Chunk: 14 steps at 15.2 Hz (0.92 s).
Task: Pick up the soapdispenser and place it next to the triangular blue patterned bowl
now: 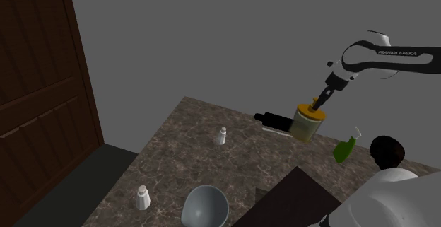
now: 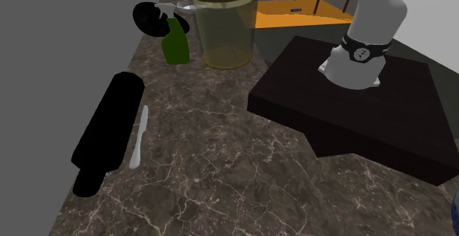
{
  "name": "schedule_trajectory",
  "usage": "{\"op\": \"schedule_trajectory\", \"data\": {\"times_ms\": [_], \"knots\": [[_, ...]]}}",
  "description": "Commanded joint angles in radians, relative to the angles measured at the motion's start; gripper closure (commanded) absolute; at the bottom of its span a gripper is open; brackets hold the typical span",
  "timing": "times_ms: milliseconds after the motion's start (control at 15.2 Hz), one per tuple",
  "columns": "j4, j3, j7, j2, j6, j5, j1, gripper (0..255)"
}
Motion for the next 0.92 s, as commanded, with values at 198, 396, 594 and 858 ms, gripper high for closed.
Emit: {"op": "schedule_trajectory", "data": {"times_ms": [198, 396, 594, 858], "knots": [[0.058, 0.015, 0.006, -0.013, -0.07, 0.005, 0.002, 255], [0.096, 0.022, 0.008, -0.015, -0.111, 0.009, 0.004, 255], [0.128, 0.028, 0.01, -0.015, -0.142, 0.012, 0.006, 255], [0.024, 0.12, 0.104, -0.136, -0.164, 0.01, -0.004, 255]]}}
